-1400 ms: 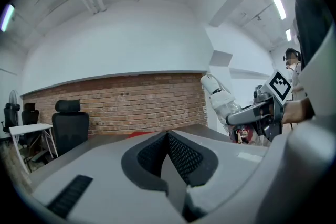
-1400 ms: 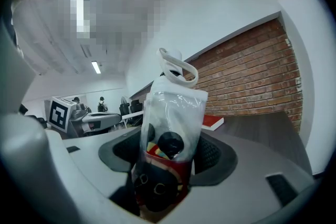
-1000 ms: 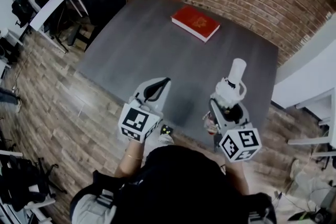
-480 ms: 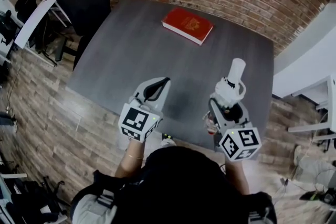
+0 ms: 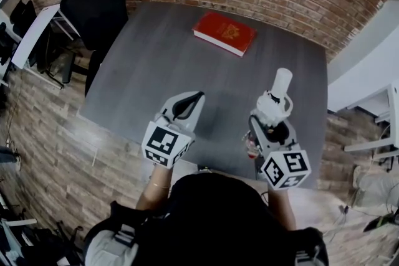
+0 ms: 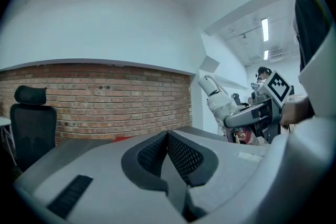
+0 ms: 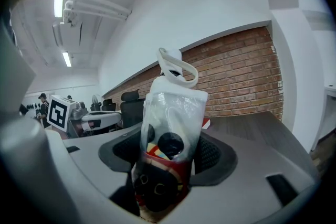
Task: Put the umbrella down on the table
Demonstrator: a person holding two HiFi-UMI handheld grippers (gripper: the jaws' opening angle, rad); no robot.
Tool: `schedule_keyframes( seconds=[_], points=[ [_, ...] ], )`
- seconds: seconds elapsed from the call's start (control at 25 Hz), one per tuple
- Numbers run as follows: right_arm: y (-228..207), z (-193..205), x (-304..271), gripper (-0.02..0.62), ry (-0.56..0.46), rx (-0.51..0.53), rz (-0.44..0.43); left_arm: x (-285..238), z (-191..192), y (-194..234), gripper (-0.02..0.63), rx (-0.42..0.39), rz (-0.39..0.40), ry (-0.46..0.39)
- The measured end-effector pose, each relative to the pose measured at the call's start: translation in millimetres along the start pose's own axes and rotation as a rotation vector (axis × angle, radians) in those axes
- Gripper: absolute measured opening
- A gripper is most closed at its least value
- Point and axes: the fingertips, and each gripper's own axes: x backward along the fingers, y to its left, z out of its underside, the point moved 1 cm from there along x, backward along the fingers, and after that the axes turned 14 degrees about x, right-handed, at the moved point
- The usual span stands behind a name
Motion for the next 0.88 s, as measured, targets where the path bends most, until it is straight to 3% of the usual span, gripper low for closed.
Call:
schedule_keyframes(
  seconds=[0.52, 0.88],
  points=[
    [16, 4, -28, 0.276, 0.037, -0.004, 0.058, 1, 0, 33, 0.002, -0.002, 0.057, 0.039],
    [27, 5, -47, 0.276, 0.059, -0.008, 0.018, 4, -1, 47, 0.002, 0.007, 0.042, 0.009]
  ],
)
